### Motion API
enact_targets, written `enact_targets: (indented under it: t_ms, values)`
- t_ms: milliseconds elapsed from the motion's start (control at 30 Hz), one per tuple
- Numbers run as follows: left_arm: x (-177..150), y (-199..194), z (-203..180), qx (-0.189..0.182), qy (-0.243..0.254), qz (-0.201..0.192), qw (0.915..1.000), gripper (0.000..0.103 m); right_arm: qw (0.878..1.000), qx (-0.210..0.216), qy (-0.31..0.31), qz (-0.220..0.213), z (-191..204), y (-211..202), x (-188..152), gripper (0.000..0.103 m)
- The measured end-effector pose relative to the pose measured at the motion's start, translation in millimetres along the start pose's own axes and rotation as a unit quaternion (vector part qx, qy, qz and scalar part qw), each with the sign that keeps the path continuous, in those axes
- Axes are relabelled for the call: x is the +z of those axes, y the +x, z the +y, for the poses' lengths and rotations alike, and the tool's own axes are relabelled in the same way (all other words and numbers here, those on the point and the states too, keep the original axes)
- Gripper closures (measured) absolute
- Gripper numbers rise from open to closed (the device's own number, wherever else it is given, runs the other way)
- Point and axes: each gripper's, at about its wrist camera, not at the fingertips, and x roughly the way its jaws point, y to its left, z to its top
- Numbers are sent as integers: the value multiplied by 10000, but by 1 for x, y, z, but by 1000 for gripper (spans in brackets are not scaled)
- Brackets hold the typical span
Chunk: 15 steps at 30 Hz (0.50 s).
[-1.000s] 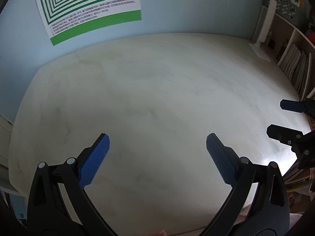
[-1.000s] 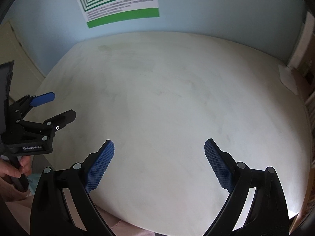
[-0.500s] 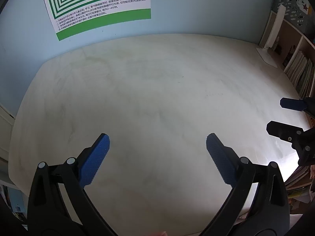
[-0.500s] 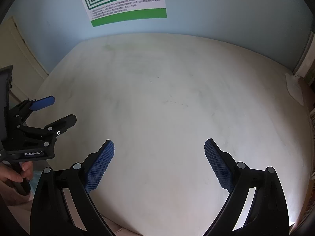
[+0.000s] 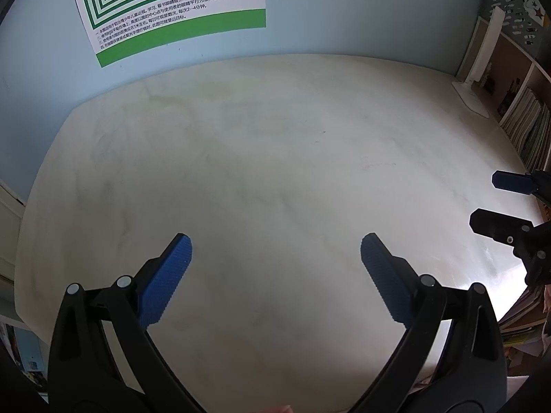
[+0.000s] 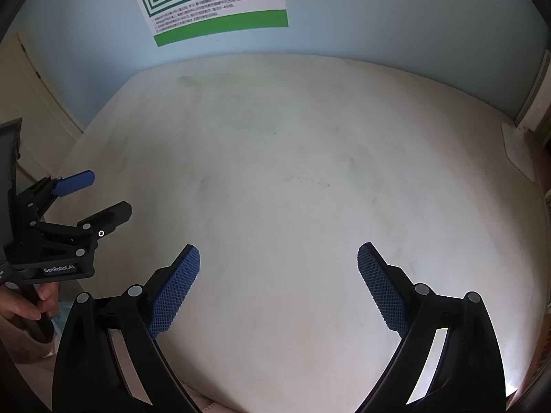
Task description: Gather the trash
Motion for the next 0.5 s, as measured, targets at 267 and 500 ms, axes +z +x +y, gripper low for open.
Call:
enact_targets:
  t_ms: [267, 500]
  values:
    - [1, 3, 2, -11, 24, 46, 10000, 7, 10000, -27, 59, 12, -1, -1, 1, 11]
    - [2, 4, 4, -30, 26, 77, 10000, 7, 10000, -21, 78, 16, -1, -1, 2, 11]
